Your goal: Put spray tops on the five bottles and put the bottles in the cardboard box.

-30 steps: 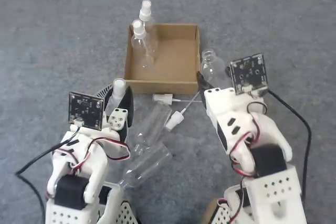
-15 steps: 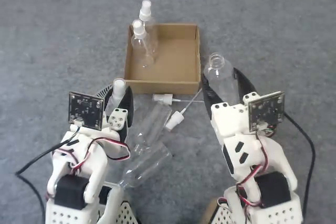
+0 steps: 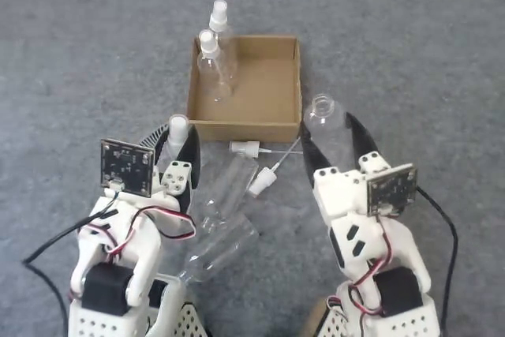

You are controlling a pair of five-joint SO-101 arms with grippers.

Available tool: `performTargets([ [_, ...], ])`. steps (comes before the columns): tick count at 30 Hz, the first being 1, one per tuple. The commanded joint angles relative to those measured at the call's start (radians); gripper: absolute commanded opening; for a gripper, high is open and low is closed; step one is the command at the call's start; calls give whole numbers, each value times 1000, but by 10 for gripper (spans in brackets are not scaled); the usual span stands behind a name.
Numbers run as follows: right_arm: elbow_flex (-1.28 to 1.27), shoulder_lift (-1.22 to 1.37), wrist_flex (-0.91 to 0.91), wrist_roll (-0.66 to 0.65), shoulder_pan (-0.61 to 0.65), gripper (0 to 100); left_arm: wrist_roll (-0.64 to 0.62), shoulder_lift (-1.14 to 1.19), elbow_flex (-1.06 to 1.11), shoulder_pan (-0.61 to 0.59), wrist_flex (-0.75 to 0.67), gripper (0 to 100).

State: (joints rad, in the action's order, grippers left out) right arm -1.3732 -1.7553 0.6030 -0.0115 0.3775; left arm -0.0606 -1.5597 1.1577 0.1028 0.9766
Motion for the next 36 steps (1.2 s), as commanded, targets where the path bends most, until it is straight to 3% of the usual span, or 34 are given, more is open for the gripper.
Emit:
performTargets([
  [1,-20,-59,-25,-5,51,8,-15,-11,-5,-5,-48,16],
  [6,-60,-61,-27,-69,88,7,-17,-11,-28,-5,-68,16],
  [16,-173,-61,-133,-71,90,7,-112,-11,-185,-5,-68,16],
  [26,-218,-61,-180,-74,90,8,-120,-11,-300,3,-71,16],
  [30,-226,-61,-180,-74,93,7,-121,-11,-325,3,-135,16],
  [36,-258,-59,-179,-110,196,7,-189,-11,-328,3,-192,16],
])
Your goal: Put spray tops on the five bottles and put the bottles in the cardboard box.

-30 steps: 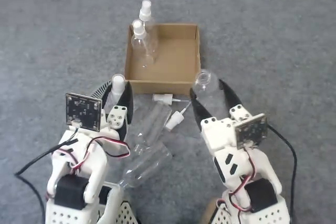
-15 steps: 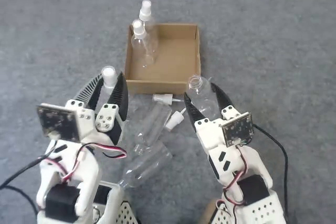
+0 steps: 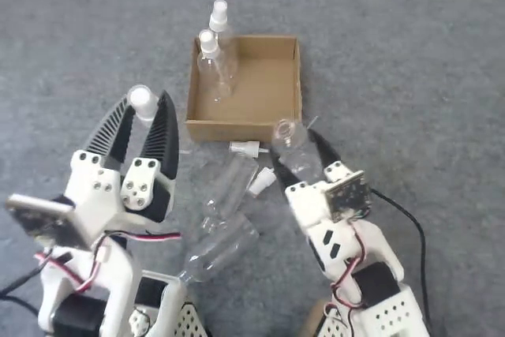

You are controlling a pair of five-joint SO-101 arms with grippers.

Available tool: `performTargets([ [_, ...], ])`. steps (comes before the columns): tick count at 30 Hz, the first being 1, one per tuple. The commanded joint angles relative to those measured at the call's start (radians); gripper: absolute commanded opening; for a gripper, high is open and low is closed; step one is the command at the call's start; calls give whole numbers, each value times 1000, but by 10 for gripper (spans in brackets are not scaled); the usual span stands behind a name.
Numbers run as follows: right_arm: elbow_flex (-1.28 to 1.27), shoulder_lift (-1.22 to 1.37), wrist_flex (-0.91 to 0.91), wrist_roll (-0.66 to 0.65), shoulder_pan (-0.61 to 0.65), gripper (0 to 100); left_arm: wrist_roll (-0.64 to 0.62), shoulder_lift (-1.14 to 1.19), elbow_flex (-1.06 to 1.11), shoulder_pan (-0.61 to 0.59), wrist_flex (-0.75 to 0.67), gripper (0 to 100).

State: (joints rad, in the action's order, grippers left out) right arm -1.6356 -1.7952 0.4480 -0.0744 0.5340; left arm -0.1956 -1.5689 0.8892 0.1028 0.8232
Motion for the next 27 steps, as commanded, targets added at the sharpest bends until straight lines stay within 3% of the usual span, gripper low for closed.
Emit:
performTargets([
  [1,-5,-19,-24,-71,54,7,-69,-3,-59,3,-35,16],
  [14,-46,-15,-21,-173,163,7,-129,-12,-51,2,-29,16],
  [22,-46,-15,-16,-175,176,8,-126,-239,-21,0,-12,16],
  [27,-46,-13,-13,-209,225,7,-126,-250,19,3,-9,16],
])
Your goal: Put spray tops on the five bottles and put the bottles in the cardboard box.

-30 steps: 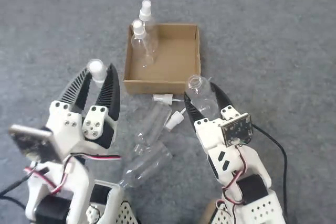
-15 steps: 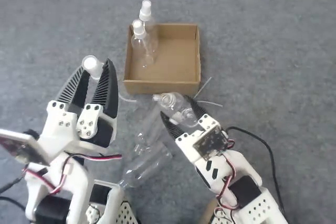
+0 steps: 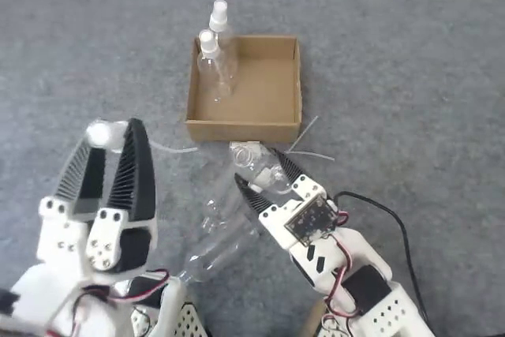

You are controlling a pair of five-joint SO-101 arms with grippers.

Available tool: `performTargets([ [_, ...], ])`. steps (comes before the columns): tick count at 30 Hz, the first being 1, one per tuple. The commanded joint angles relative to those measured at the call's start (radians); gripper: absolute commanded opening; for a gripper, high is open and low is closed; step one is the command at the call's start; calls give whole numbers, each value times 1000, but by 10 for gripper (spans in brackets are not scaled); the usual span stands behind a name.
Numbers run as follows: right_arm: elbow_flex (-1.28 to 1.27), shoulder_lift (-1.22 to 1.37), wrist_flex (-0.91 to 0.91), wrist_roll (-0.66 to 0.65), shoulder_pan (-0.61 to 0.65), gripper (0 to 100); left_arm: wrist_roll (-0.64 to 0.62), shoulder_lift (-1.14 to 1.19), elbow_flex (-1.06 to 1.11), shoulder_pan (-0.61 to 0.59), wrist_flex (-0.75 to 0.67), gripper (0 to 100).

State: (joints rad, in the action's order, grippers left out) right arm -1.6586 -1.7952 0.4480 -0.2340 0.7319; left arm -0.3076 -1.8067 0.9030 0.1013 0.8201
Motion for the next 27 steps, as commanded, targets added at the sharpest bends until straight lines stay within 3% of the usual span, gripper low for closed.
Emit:
performTargets([
  [1,-23,-13,-13,-64,30,7,-14,-11,7,5,-5,16],
  [7,-23,-13,-13,-84,31,7,-17,-11,35,11,-6,16],
  [14,-23,-13,-13,-84,31,7,-11,-12,59,110,-5,16],
  [27,-23,-13,4,-86,33,7,-12,-6,61,117,-5,16],
])
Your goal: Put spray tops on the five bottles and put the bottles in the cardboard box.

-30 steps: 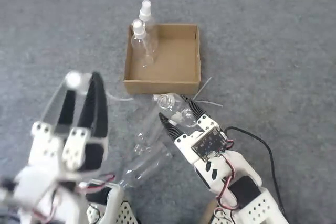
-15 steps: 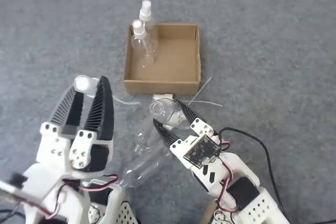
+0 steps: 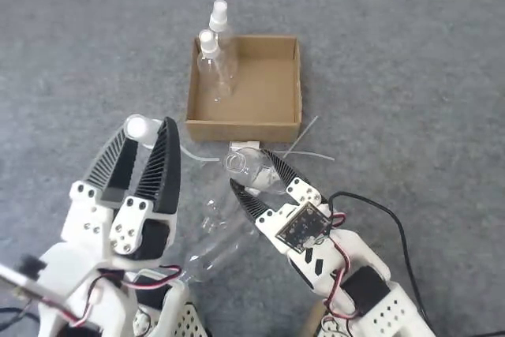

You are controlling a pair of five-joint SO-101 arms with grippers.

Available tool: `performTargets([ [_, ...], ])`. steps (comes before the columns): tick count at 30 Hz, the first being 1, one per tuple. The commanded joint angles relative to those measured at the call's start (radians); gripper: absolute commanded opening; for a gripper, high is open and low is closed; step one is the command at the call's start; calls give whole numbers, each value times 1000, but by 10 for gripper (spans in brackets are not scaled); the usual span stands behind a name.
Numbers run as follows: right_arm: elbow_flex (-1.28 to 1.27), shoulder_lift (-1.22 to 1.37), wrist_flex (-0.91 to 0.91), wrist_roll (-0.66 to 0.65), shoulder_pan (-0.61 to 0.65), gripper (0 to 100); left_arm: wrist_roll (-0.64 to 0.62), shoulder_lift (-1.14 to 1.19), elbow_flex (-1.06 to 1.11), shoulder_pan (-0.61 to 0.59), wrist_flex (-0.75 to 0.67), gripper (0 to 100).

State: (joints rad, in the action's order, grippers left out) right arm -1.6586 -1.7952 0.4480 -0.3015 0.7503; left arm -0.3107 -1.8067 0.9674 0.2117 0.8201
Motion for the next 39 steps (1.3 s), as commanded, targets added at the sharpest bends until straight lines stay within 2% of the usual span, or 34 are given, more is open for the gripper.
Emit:
performTargets([
  [1,-23,-13,8,-18,18,7,-9,-6,-1,18,-5,16],
  [7,-23,-13,21,-31,47,7,-6,-9,28,83,-8,16],
  [26,-23,-19,15,-52,42,7,26,-11,93,92,-3,17],
  [30,-25,-19,10,-48,45,7,63,-11,125,167,-3,17],
  [33,-17,-19,10,11,44,7,100,-11,148,227,-5,16],
  [39,-15,-21,10,32,41,7,101,-11,173,242,-5,16],
])
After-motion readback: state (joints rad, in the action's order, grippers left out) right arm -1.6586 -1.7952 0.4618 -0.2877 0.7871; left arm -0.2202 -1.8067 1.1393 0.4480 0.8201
